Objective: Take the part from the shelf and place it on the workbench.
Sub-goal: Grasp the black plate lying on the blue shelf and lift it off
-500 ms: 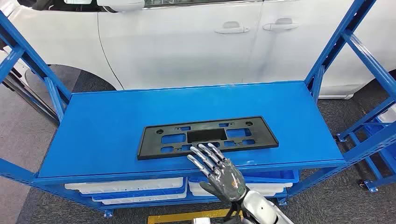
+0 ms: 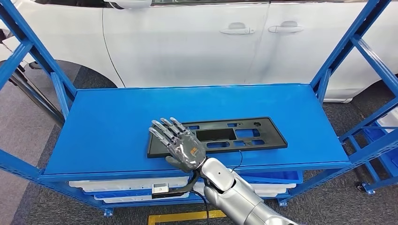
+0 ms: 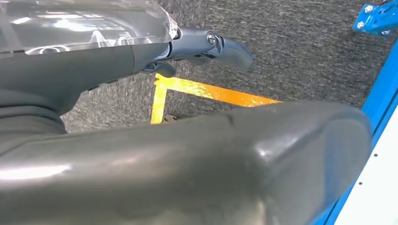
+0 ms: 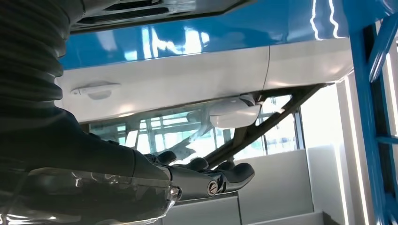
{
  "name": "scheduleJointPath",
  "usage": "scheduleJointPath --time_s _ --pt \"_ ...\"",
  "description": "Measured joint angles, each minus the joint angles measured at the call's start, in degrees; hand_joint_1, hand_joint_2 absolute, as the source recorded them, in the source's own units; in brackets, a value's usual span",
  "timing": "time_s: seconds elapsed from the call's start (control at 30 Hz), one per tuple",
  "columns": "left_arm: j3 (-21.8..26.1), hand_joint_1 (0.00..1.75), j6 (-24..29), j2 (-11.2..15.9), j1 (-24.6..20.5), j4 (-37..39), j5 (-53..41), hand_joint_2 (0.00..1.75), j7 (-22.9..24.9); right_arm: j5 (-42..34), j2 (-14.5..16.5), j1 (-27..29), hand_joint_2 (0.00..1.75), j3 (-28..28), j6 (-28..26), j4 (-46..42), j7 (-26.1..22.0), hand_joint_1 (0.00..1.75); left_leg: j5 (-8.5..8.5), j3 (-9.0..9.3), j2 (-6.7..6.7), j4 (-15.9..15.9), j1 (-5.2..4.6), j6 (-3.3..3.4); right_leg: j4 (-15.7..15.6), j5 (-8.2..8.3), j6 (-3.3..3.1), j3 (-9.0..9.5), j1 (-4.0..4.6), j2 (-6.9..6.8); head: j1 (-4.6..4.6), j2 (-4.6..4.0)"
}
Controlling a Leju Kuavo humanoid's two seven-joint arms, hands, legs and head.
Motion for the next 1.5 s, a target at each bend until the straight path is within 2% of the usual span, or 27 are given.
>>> scheduleJointPath --time_s 0.07,0.1,0.2,0.27,0.3,0.37,0.4,0.43,0.47,0.5,0.57,0.63,0.7,0.77,0.83,0.9,0.93,0.97,1.0,1.07,1.13,1.23,1.3,1.4,1.43,1.47,1.5 --pt "0.0 0.0 0.0 0.0 0.0 0.0 0.0 0.0 0.0 0.0 0.9 -1.2 1.75 0.2 -0.1 1.8 0.0 0.0 -0.2 0.1 -0.09 0.1 -0.12 -0.32 -8.6 3.74 -0.68 3.8 0.25 -0.01 0.0 0.0" --pt "0.0 0.0 0.0 0.0 0.0 0.0 0.0 0.0 0.0 0.0 1.3 -1.6 1.75 0.3 -0.2 2.5 0.0 0.0 -0.26 0.03 -0.11 0.2 -0.18 -0.55 -11.2 4.57 -0.95 4.95 0.42 0.0 0.0 0.0" --pt "0.0 0.0 0.0 0.0 0.0 0.0 0.0 0.0 -0.1 0.0 2.0 -2.4 1.75 0.6 -0.3 4.1 0.0 0.0 -0.37 -0.22 -0.11 0.2 -0.23 -1.47 -12.8 4.69 -1.53 5.39 0.55 0.12 -0.01 0.0" --pt "0.0 0.0 0.0 0.0 0.0 0.0 0.0 0.0 -0.1 0.0 2.5 -2.7 1.75 0.6 -0.3 4.7 0.0 0.0 -1.48 -0.72 -0.06 1.5 -0.13 -2.05 -13.4 4.93 -2.11 5.69 0.31 0.08 0.0 0.0" --pt "0.0 0.0 0.0 0.1 0.0 0.0 0.0 0.0 -0.1 0.0 2.8 -2.9 1.75 0.6 -0.4 5.0 0.0 0.0 -2.88 -1.71 -0.04 3.8 -0.07 -2.31 -13.6 5.04 -2.37 5.86 0.17 0.02 -0.01 0.0" --pt "0.0 0.0 0.0 0.0 0.1 0.0 0.0 0.0 -0.1 0.0 3.1 -3.2 1.75 0.8 -0.4 5.7 0.0 0.0 -6.59 -5.2 -0.02 11.4 0.1 -2.75 -13.7 5.0 -2.64 5.95 0.18 -0.09 -0.01 0.0" --pt "0.0 0.0 0.0 0.0 0.1 0.0 0.0 0.0 -0.1 -0.1 3.2 -3.2 1.75 0.8 -0.4 6.1 0.0 0.0 -7.83 -6.97 -0.01 15.0 0.16 -2.94 -13.6 4.97 -2.69 5.93 0.2 -0.12 -0.01 0.0" --pt "0.0 0.0 0.0 0.0 0.2 0.0 0.0 0.0 -0.1 -0.2 3.3 -3.3 1.75 0.9 -0.5 6.6 0.0 0.0 -8.04 -7.99 -0.01 17.0 0.2 -3.08 -13.6 4.92 -2.71 5.94 0.2 -0.14 -0.01 0.0" --pt "0.0 0.0 0.0 0.0 0.3 0.0 0.0 0.0 -0.1 -0.4 3.5 -3.3 1.75 0.9 -0.5 7.1 -0.1 0.0 -7.1 -7.95 -0.01 16.7 0.23 -3.15 -13.5 4.84 -2.68 5.95 0.19 -0.12 -0.01 0.0" --pt "0.0 0.0 0.0 0.1 0.3 0.0 0.0 0.0 -0.1 -0.6 3.7 -3.5 1.75 0.9 -0.6 7.7 0.0 0.0 -5.18 -6.79 0.0 14.0 0.28 -3.16 -13.3 4.74 -2.6 5.99 0.16 -0.08 -0.01 0.0" --pt "0.0 0.0 0.0 0.2 0.2 0.0 0.0 0.0 -0.2 -0.9 4.3 -4.2 1.75 1.0 -0.9 8.8 0.0 0.0 -1.34 -3.02 0.02 5.8 0.3 -2.99 -12.9 4.41 -2.24 6.0 0.26 0.03 -0.02 0.0" --pt "0.0 0.0 0.0 0.2 0.1 0.0 0.0 0.0 -0.2 -1.0 4.9 -5.1 1.75 1.0 -1.3 9.8 0.0 0.0 -0.07 -0.98 -0.06 1.2 0.18 -2.41 -12.5 4.23 -1.74 5.79 0.49 0.12 -0.01 0.0" --pt "0.0 0.0 0.0 0.2 0.2 0.0 0.0 0.0 -0.3 -1.0 5.2 -5.7 1.75 1.1 -1.4 10.8 -0.3 0.0 -0.16 -0.96 -0.15 0.9 0.13 -1.68 -12.5 4.27 -1.22 5.65 0.59 0.16 0.0 0.0" --pt "0.0 0.0 0.0 0.2 0.2 0.0 0.2 0.0 -0.3 -1.0 5.3 -6.1 1.75 1.3 -1.3 11.7 -0.9 0.0 0.05 -0.93 -0.13 0.7 0.34 -0.98 -11.4 3.4 -0.61 5.29 0.51 0.14 0.0 0.0" --pt "0.0 0.0 0.0 0.2 0.2 0.0 0.4 0.0 -0.4 -0.9 5.3 -6.5 1.75 1.5 -1.2 12.7 -1.2 0.0 0.22 -0.94 -0.06 0.5 0.49 -0.43 -6.3 0.37 -0.07 2.99 0.35 0.11 0.0 0.0" --pt "0.0 0.0 0.0 0.2 0.2 0.0 0.4 0.0 -0.5 -0.9 5.1 -6.7 1.75 1.7 -1.0 14.1 -1.8 0.0 0.21 -1.07 -0.04 0.6 0.45 -0.23 1.4 -2.93 0.24 -0.77 0.19 0.09 0.0 0.0" --pt "0.1 0.0 0.0 0.2 0.3 0.0 0.4 0.0 -0.5 -1.0 4.9 -6.8 1.75 1.7 -1.0 14.9 -2.2 0.0 0.2 -1.09 -0.05 0.6 0.44 -0.22 3.8 -3.39 0.29 -2.01 0.11 0.09 0.0 0.0" --pt "0.1 0.0 0.0 0.2 0.3 0.0 0.4 0.0 -0.6 -1.2 4.7 -6.8 1.75 1.7 -1.0 15.7 -2.7 0.0 0.18 -1.09 -0.07 0.7 0.44 -0.23 4.1 -2.78 0.26 -2.26 0.06 0.09 0.0 0.0" --pt "0.1 0.0 0.0 0.2 0.4 0.0 0.4 0.0 -0.6 -1.4 4.6 -7.0 1.75 1.7 -1.0 16.3 -3.2 0.0 0.14 -1.04 -0.1 0.7 0.43 -0.27 2.0 -1.12 0.13 -1.34 0.04 0.08 0.0 0.0" --pt "0.1 0.0 0.0 0.2 0.4 0.0 0.4 0.0 -0.7 -1.8 4.3 -7.5 1.75 1.7 -1.0 17.2 -3.9 0.0 0.01 -0.91 -0.14 0.8 0.37 -0.49 -6.2 2.78 -0.4 2.51 0.16 0.08 0.0 0.0" --pt "0.1 0.0 0.0 0.2 0.3 0.0 0.4 0.0 -0.7 -2.0 4.1 -8.0 1.75 1.7 -0.9 17.9 -4.3 0.0 -0.12 -0.99 -0.14 0.9 0.21 -0.92 -11.6 4.5 -0.86 4.89 0.43 0.1 0.0 0.0" --pt "0.1 0.0 0.0 0.3 0.4 0.0 0.3 0.0 -0.9 -1.2 3.6 -8.4 1.75 1.7 -0.5 19.1 -3.2 0.0 -0.2 -1.05 -0.08 0.8 0.22 -1.89 -12.6 4.66 -1.5 5.1 0.52 0.15 0.0 0.0" --pt "0.1 0.0 0.1 0.4 0.4 0.0 0.1 0.0 -1.1 0.1 3.3 -8.9 1.75 1.7 -0.3 20.3 -1.4 0.0 -1.68 -1.81 -0.02 2.7 0.28 -2.42 -13.2 4.95 -2.11 5.4 0.23 0.07 0.0 0.0" --pt "0.1 0.0 0.2 0.5 0.5 0.0 -0.2 0.0 -1.3 1.7 2.6 -9.9 1.75 1.7 -0.3 23.0 1.3 0.0 -6.79 -6.58 0.01 13.2 0.43 -2.99 -13.4 5.0 -2.51 5.58 0.2 -0.09 0.0 0.0" --pt "0.1 0.0 0.2 0.6 0.5 0.0 -0.3 0.0 -1.3 2.1 2.4 -10.2 1.75 1.6 -0.4 23.9 2.2 0.0 -7.61 -7.96 0.01 16.1 0.47 -3.1 -13.3 4.98 -2.53 5.6 0.23 -0.11 0.0 0.0" --pt "0.1 0.0 0.2 0.6 0.6 0.0 -0.4 0.0 -1.4 2.4 2.2 -10.5 1.75 1.5 -0.5 24.7 3.2 0.0 -7.32 -8.41 0.02 17.0 0.49 -3.17 -13.3 4.94 -2.53 5.66 0.24 -0.11 0.0 0.0" --pt "0.1 0.0 0.2 0.7 0.7 0.0 -0.5 0.0 -1.4 2.7 2.1 -10.8 1.75 1.2 -0.8 25.4 4.1 0.0 -6.0 -7.75 0.02 15.6 0.52 -3.16 -13.3 4.9 -2.47 5.77 0.23 -0.08 0.0 0.0"
